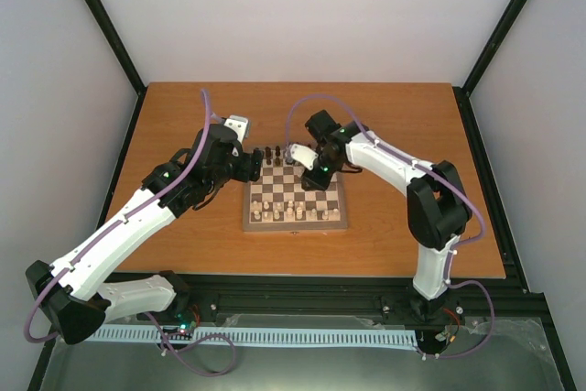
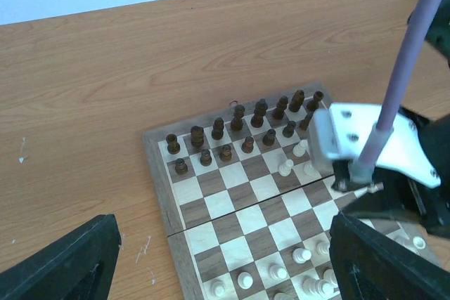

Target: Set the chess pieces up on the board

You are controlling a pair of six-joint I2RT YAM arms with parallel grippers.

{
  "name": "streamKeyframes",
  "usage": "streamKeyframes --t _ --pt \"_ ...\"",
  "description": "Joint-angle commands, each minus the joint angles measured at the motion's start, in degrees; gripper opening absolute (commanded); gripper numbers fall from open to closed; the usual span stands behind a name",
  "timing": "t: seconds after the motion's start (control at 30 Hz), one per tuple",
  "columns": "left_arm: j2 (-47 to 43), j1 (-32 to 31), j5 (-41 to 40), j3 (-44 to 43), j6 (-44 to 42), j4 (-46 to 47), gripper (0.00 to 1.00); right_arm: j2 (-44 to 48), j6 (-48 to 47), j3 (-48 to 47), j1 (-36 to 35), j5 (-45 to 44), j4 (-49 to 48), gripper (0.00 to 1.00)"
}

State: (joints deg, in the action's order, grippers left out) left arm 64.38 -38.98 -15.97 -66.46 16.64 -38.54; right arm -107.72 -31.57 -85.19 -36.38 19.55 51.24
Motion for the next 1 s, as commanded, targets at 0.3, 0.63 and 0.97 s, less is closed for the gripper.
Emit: streamKeyframes --t 0.3,0.63,0.97 --pt "-0.39 0.57 0.72 -0.35 -0.92 0.41 0.83 -6.79 4.94 -6.72 3.55 -7.85 -1.21 0.29" --pt "-0.29 0.57 1.11 -0.36 -0.95 0.37 0.84 -10.77 5.12 -8.96 3.69 -6.86 -0.79 0.31" --pt "-0.37 0.58 1.37 -0.34 -0.96 0.4 0.84 -12.81 5.73 -10.29 3.74 -8.12 -1.37 0.31"
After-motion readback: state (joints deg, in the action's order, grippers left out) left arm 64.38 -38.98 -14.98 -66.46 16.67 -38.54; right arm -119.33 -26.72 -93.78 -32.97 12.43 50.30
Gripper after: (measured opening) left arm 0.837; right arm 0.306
